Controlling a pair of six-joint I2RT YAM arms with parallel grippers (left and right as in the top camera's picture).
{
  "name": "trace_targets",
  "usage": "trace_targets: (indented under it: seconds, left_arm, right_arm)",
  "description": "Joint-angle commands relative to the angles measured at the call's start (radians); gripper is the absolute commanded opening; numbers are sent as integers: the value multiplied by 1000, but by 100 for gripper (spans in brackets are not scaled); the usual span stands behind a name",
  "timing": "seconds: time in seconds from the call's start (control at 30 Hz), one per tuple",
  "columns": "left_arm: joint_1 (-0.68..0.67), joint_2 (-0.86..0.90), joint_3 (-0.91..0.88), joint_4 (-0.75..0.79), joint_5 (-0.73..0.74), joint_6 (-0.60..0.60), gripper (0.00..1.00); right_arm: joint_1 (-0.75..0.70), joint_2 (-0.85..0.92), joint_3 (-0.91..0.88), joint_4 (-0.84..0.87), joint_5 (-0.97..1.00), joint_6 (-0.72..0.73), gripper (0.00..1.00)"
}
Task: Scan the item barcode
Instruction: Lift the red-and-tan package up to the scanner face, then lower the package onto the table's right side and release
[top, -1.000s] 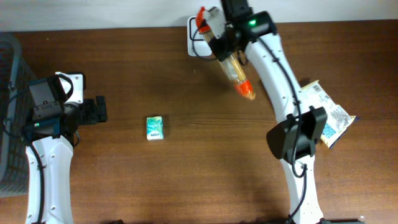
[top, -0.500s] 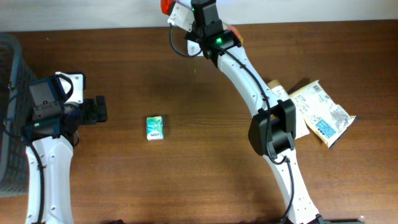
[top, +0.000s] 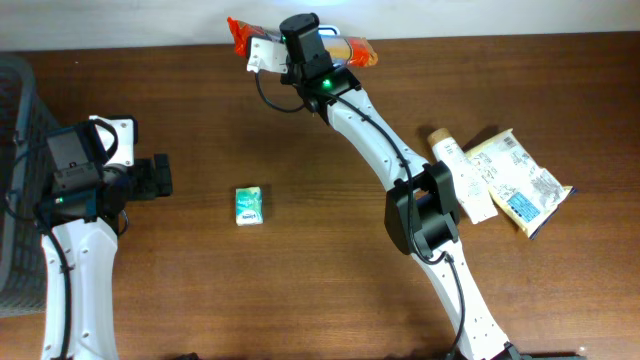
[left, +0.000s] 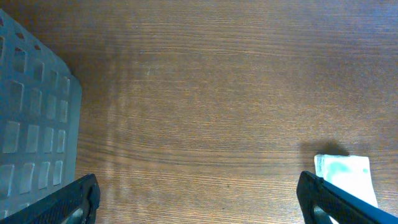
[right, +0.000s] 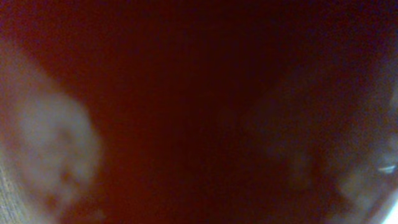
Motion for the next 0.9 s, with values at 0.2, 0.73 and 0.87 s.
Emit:
trace_targets:
  seconds: [0.2,0.73,0.87]
  left_arm:
    - [3,-4,16,0,10,9,99]
    - [3,-4,16,0,10,9,99]
    - [3,-4,16,0,10,9,99]
  right_arm:
    - [2,-39,20,7,24,-15,4]
    - [0,-138,20,-84,-48,-33,4]
    - [-27,-312,20,-284,-51,187,4]
